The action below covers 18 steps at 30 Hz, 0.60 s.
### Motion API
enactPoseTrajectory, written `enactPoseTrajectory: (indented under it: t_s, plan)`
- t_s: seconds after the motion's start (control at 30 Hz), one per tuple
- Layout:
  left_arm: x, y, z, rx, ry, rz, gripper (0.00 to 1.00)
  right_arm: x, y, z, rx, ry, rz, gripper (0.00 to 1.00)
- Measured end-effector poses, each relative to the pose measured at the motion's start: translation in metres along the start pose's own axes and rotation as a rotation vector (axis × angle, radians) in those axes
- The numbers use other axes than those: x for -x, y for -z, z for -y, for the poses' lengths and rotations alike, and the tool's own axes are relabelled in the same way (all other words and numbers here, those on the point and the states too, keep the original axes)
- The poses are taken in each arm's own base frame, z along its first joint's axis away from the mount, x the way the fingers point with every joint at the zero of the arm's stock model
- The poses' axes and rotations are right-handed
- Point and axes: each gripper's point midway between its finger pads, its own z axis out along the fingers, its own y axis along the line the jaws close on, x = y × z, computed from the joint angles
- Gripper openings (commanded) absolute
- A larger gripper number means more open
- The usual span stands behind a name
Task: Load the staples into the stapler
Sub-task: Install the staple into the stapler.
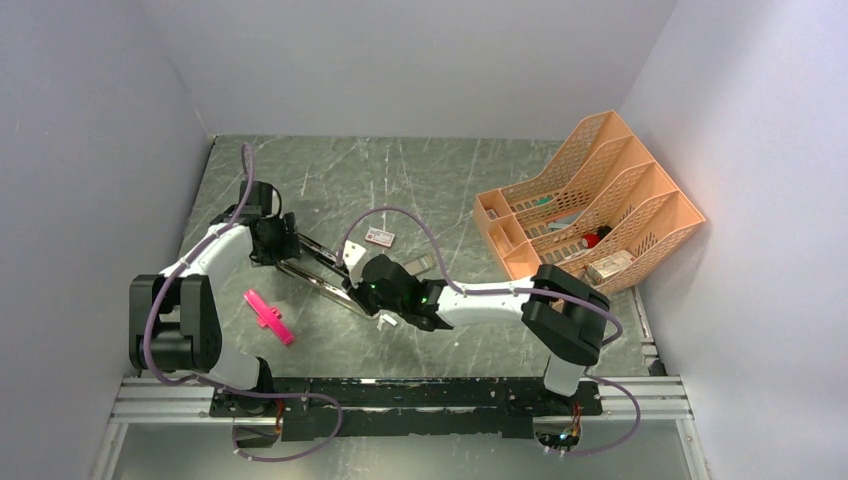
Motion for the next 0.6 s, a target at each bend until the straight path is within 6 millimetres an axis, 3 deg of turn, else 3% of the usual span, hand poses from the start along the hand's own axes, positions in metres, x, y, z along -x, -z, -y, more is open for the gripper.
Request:
enactPoseTrajectory:
  t_s: [0.27, 0.6]
  plan:
    - [-0.005, -0.002, 0.005, -0.006, -0.017, -0.019, 0.68, 0.002, -0.002, -0.002, -0.009, -0.028, 0.017, 0.0]
    - [-0.008, -0.005, 0.005, -0.005, -0.018, -0.034, 0.67, -0.016, -0.012, -0.003, -0.011, -0.044, -0.026, 0.0]
